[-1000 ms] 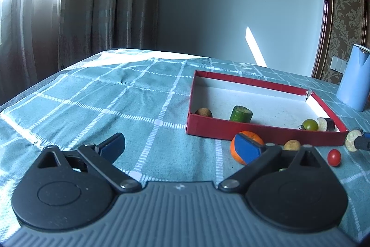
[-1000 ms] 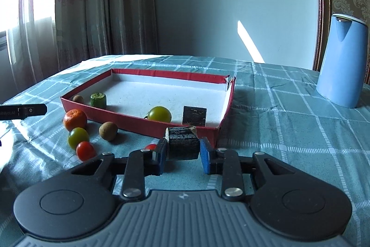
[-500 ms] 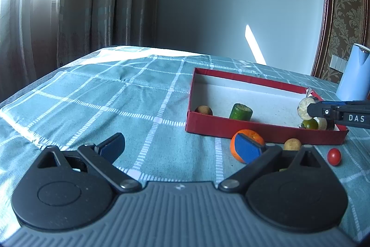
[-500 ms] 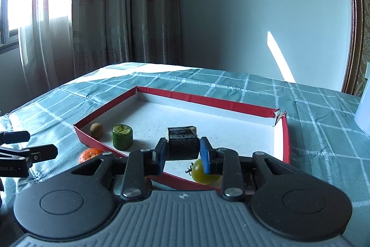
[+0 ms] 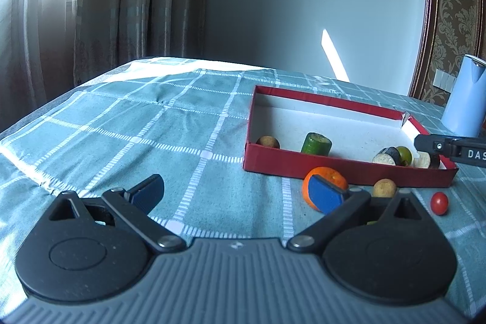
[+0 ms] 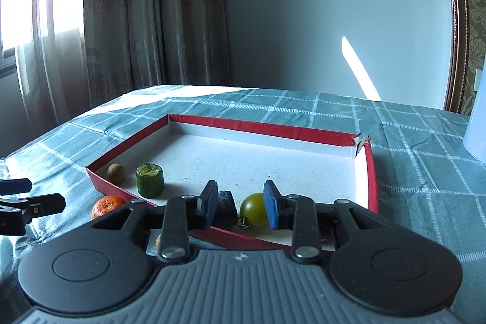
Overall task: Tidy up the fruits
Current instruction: 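Carry the eggplant slice into the red box and release it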
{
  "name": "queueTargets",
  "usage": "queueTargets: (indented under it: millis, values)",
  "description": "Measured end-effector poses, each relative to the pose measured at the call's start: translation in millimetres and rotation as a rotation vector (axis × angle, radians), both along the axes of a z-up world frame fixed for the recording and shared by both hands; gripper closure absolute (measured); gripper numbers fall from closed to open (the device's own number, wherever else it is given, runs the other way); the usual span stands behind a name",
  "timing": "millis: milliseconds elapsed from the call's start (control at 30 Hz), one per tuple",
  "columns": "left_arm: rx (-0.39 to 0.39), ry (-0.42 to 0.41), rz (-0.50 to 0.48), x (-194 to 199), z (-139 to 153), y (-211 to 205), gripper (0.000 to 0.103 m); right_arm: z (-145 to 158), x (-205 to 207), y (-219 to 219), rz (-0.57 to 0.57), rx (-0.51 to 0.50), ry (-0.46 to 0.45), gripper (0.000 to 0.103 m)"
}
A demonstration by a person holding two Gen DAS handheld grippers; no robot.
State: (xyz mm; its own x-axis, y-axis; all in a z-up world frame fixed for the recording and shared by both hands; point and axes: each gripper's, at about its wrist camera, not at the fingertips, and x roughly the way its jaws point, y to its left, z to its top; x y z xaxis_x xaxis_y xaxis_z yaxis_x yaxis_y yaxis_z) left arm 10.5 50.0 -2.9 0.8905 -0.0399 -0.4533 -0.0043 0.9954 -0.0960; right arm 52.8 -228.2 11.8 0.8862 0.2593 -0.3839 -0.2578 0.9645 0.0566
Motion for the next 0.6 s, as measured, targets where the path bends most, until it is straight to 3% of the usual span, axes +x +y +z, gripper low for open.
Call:
queueTargets:
  millis: [67, 200, 333, 600]
  values:
    - [0.008, 0.000, -0.007, -0.6, 0.4, -1.6, 0.002, 0.1, -15.9, -18.6, -0.023, 0.036, -0.015, 0.068]
    - [0.070, -0.048, -0.041, -8.9, 3.7, -13.7, 0.002, -9.5, -40.7, -53.5, -0.094, 0.075, -0.030, 0.040]
    - [0.161, -0.098, -0.087, -14.1, 7.4, -35.0, 0.002, -20.3, -43.5, -81.2, -0.134, 0.158, 0.015, 0.040]
    - [0.205, -0.019, -0.073, 20.9, 7.9, -58.3, 0.002, -25.7, -39.4, -89.5, -0.120, 0.229, 0.037, 0.040]
